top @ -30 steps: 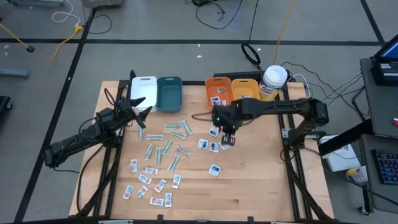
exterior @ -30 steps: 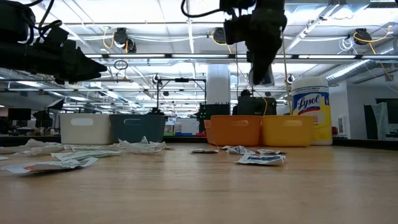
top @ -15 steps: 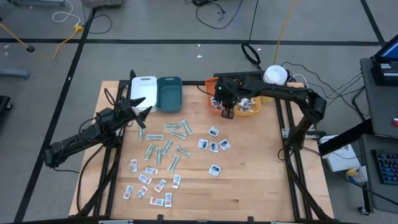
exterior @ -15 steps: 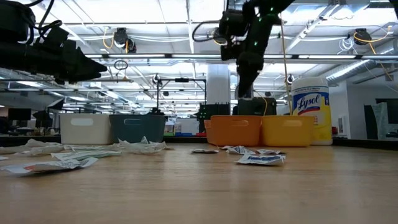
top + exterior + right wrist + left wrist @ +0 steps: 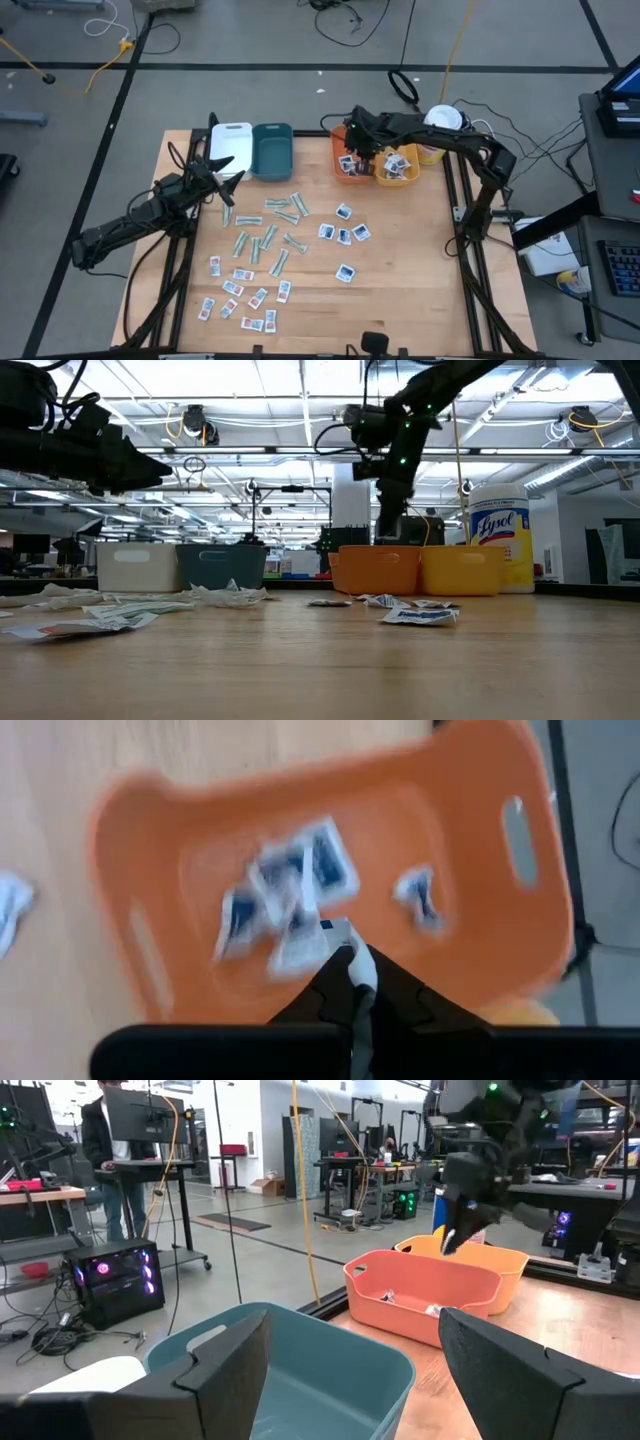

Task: Pick & Place First Aid Supplies
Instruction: Put the alcohol pad into the orange bin

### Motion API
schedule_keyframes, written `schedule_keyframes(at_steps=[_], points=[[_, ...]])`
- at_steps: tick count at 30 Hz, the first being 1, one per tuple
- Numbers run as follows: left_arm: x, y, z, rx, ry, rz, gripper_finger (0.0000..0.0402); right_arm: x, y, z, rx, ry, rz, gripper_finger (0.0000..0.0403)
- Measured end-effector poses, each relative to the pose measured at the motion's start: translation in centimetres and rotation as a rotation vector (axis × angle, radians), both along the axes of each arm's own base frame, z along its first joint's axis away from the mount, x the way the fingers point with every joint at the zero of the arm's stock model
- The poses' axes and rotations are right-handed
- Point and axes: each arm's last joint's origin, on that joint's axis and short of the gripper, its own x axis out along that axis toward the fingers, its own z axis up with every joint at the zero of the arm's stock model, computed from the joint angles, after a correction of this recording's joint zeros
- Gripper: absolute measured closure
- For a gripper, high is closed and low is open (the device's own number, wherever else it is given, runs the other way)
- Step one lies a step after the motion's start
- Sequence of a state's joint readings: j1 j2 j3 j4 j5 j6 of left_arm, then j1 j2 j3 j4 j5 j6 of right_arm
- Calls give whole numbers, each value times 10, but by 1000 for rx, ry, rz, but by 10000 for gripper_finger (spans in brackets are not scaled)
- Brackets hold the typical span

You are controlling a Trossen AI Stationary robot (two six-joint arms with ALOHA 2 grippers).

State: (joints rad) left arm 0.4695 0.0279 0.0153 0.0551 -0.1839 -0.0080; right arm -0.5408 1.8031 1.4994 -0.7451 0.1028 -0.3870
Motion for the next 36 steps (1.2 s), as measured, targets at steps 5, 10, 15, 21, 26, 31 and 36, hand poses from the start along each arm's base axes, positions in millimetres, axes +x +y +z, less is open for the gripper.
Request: schedule_keyframes(at_steps=[5,10,15,21,26,31,36], points=[[0,0,0,0,0,0,105,11,-8,-23,8,15,-5,400],[0,0,0,0,0,0,105,20,-14,-47,24,42,-3,397],[0,0,0,0,0,0,105,23,-17,-63,35,76,17,397],[0,0,0,0,0,0,105,26,-16,-58,82,4,50,366],[0,0,0,0,0,0,105,25,-12,-45,77,-45,34,288],[0,0,0,0,0,0,105,22,-9,-24,44,-106,-63,210],[0,0,0,0,0,0,105,11,-6,-2,86,-197,-289,162]])
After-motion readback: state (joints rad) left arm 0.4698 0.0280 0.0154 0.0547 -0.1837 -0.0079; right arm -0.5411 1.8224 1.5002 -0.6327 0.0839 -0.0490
